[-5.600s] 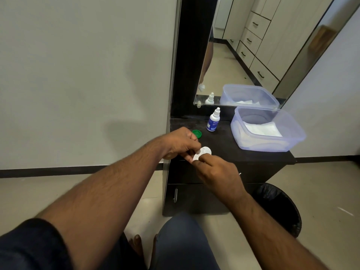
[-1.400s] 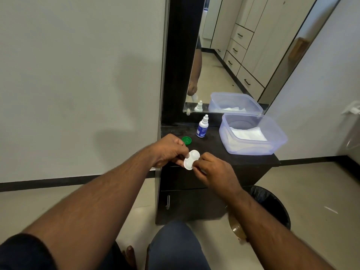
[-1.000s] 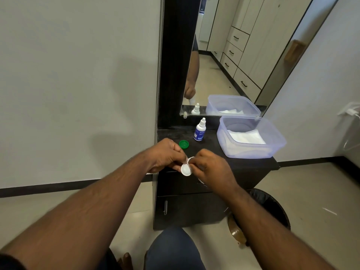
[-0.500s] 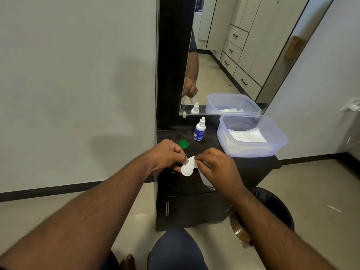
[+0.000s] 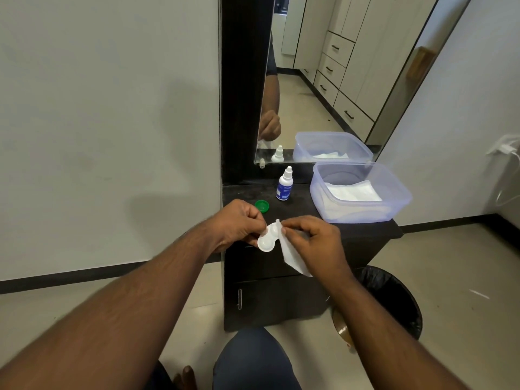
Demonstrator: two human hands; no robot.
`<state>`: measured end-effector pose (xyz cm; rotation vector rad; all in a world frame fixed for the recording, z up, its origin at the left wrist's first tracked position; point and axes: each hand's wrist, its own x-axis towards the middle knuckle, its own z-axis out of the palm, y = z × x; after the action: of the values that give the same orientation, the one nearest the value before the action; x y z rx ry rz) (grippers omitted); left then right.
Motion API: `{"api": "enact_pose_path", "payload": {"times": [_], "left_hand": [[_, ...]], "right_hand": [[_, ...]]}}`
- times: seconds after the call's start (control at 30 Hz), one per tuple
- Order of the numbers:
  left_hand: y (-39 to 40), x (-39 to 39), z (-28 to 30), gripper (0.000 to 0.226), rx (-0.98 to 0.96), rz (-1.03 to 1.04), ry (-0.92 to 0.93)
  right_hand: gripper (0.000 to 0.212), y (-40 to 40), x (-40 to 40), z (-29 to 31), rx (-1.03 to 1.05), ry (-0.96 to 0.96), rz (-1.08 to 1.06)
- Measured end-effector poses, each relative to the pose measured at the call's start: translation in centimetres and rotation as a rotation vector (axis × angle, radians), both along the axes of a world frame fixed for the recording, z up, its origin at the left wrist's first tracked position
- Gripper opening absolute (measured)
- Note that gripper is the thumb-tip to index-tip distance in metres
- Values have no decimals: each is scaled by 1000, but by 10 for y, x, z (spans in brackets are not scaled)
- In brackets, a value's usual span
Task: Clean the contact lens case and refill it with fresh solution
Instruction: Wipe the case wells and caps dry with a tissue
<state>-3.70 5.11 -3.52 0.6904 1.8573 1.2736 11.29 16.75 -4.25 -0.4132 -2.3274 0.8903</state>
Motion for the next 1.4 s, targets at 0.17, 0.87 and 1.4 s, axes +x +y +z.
{"api": "enact_pose_path", "payload": {"times": [0.17, 0.87, 1.4], "left_hand": [[-2, 2, 2, 26, 16, -3, 4], [-3, 7, 8, 22, -8, -34, 63], [-7, 5, 2, 4, 51, -57, 172]], "right_hand": [[10, -5, -5, -11, 40, -26, 9], [18, -5, -12, -9, -631, 0, -135], [20, 19, -36, 37, 188, -414, 376]]}}
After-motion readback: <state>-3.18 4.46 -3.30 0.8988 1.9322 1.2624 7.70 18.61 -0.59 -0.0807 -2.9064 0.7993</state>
